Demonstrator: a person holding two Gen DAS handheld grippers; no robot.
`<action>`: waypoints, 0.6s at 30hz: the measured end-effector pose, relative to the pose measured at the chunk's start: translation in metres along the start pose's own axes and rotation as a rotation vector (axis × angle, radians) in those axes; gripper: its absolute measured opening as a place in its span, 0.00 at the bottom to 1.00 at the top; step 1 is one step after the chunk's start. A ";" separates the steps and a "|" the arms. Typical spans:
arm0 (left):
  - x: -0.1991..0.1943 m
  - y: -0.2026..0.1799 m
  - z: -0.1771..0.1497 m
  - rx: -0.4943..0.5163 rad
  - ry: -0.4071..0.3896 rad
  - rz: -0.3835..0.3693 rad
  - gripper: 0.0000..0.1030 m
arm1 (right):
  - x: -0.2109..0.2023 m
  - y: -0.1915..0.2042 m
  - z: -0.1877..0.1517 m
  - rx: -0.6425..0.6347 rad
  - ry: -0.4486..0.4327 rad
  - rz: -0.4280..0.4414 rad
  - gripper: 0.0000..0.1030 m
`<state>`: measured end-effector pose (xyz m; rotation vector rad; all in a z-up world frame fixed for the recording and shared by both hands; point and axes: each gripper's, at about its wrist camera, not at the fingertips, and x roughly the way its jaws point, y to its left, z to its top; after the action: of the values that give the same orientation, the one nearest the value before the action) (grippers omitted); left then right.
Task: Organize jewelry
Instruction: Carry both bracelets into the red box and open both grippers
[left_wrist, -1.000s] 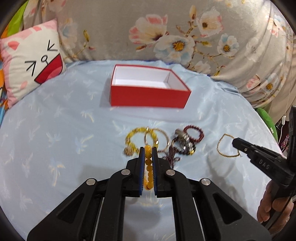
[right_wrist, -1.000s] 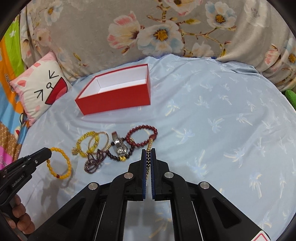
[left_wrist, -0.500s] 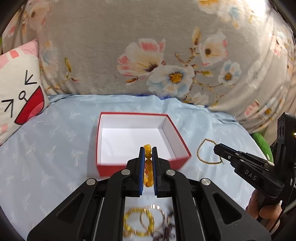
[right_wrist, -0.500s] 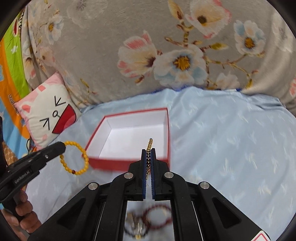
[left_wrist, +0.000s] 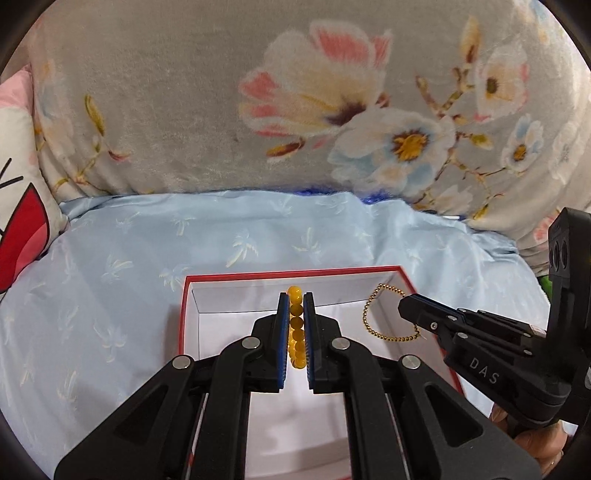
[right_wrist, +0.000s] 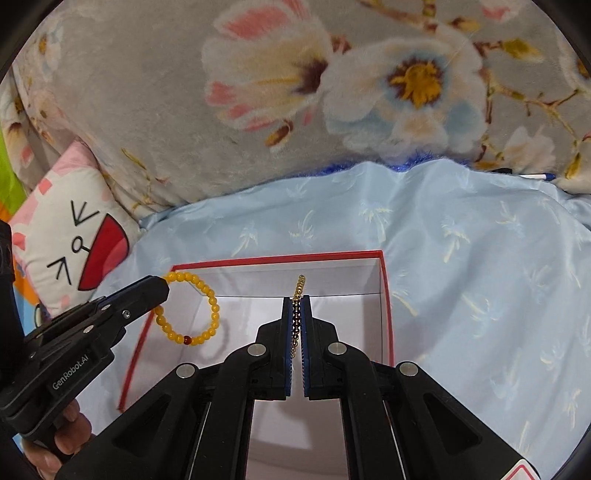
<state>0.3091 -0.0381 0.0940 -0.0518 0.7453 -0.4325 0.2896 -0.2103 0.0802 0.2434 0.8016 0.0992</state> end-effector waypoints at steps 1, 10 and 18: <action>0.006 0.004 0.000 -0.007 0.007 0.014 0.07 | 0.006 0.000 0.001 -0.002 0.009 -0.008 0.04; 0.025 0.024 -0.003 -0.049 -0.008 0.075 0.45 | 0.027 -0.003 -0.003 -0.042 0.003 -0.098 0.36; -0.018 0.022 -0.009 -0.013 -0.081 0.132 0.50 | -0.034 -0.008 -0.018 -0.055 -0.118 -0.123 0.44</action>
<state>0.2997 -0.0097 0.0944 -0.0319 0.6678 -0.2982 0.2531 -0.2209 0.0894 0.1460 0.6934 -0.0093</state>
